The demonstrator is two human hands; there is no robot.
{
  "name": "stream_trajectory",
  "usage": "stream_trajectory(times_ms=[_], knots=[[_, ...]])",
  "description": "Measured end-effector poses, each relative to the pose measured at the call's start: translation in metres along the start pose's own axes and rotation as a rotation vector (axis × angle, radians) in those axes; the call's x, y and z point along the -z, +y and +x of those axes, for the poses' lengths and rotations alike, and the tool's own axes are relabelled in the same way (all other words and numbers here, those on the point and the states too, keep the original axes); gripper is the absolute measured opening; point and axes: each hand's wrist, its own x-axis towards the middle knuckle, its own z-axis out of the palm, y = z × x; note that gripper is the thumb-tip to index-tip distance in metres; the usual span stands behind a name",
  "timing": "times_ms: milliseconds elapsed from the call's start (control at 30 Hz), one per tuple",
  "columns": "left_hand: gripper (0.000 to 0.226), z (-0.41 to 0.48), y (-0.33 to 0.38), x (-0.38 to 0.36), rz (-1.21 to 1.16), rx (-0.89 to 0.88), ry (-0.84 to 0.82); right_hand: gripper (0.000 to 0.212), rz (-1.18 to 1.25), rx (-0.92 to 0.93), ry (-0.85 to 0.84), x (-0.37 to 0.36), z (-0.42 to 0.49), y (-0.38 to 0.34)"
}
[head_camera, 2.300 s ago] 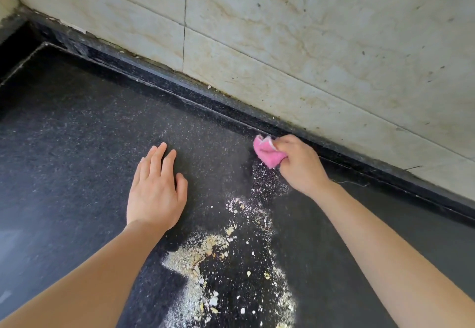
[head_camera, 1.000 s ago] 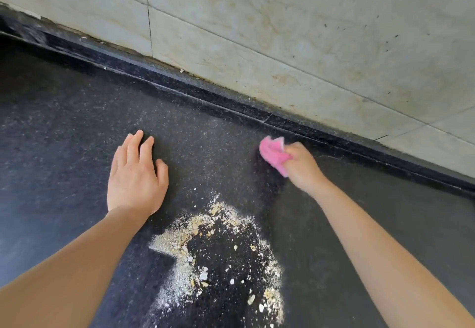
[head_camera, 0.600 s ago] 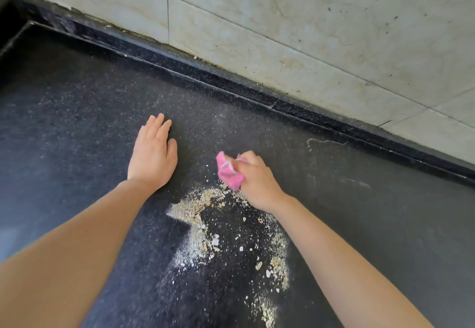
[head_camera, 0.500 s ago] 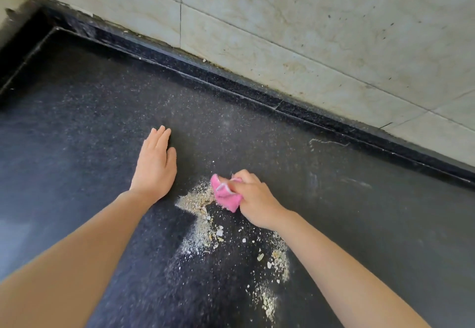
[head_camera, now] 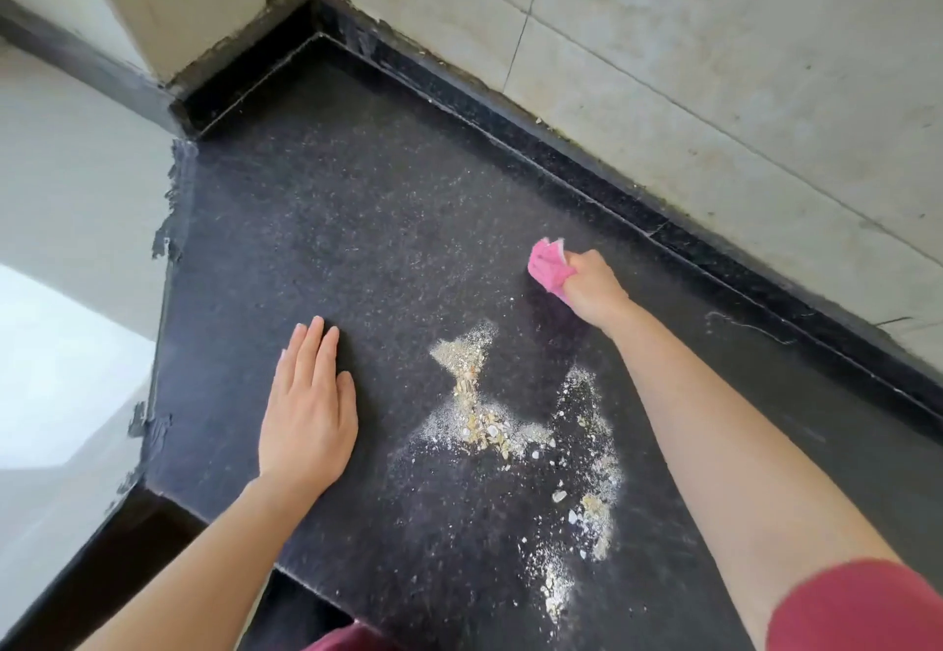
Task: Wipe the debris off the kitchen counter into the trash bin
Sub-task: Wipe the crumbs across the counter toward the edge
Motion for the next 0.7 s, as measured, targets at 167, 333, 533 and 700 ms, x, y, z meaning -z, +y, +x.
stream_trajectory(times_ms=[167, 333, 533, 700], knots=[[0.052, -0.002, 0.0, 0.0, 0.035, -0.012, 0.007, 0.038, -0.204, 0.254, -0.049, -0.032, -0.032, -0.044], [0.054, -0.002, -0.001, 0.001, 0.055, -0.02, -0.035, 0.048, -0.272, 0.513, -0.225, -0.055, -0.079, -0.034], [0.053, 0.001, -0.003, 0.003, 0.027, -0.022, -0.106, 0.054, -0.359, 0.55, -0.537, -0.053, -0.137, -0.005], [0.055, 0.006, -0.004, 0.006, -0.016, -0.021, -0.152, 0.056, -0.139, 0.466, -0.519, -0.04, -0.123, -0.027]])
